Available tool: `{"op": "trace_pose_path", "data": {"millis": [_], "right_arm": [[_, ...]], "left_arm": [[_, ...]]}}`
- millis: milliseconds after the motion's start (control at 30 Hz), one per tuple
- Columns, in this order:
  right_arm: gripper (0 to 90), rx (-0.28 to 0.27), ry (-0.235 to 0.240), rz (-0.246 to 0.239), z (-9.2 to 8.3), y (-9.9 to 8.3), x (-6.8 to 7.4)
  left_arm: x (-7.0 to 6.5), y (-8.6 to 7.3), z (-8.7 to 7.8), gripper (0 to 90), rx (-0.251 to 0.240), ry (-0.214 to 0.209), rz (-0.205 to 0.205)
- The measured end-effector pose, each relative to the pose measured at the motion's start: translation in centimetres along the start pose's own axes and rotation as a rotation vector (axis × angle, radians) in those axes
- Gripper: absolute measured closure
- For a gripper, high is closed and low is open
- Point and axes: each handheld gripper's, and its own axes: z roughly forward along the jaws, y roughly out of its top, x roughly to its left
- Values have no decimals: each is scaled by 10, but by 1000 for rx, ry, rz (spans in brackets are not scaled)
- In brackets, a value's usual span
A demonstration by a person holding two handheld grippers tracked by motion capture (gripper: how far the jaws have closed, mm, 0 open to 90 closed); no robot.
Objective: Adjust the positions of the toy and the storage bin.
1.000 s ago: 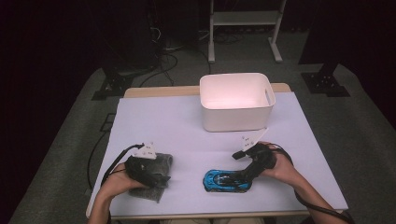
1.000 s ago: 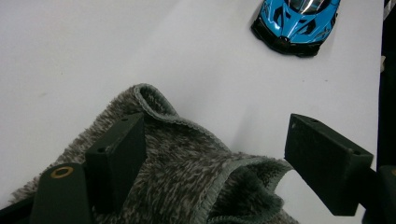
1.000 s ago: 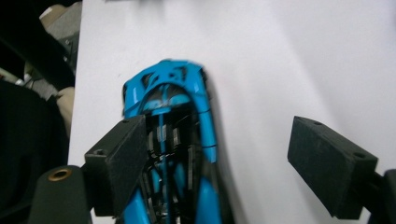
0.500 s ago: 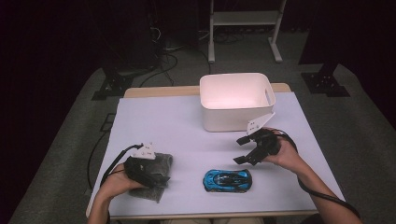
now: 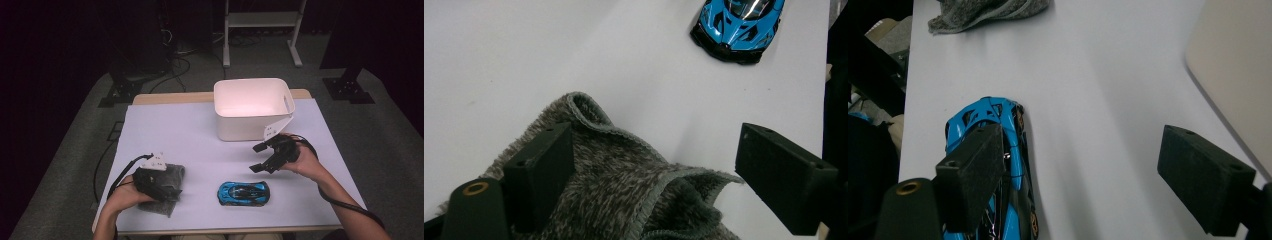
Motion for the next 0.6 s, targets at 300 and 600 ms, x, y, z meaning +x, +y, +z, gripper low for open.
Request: {"op": "trace_pose_path", "data": {"millis": [300, 600], "right_arm": [[174, 8, 1, -16, -1, 9, 0], [199, 15, 12, -42, -9, 20, -3]], "left_arm": [[0, 1, 2, 120, 5, -6, 6], [0, 2, 1, 117, -1, -6, 2]]}}
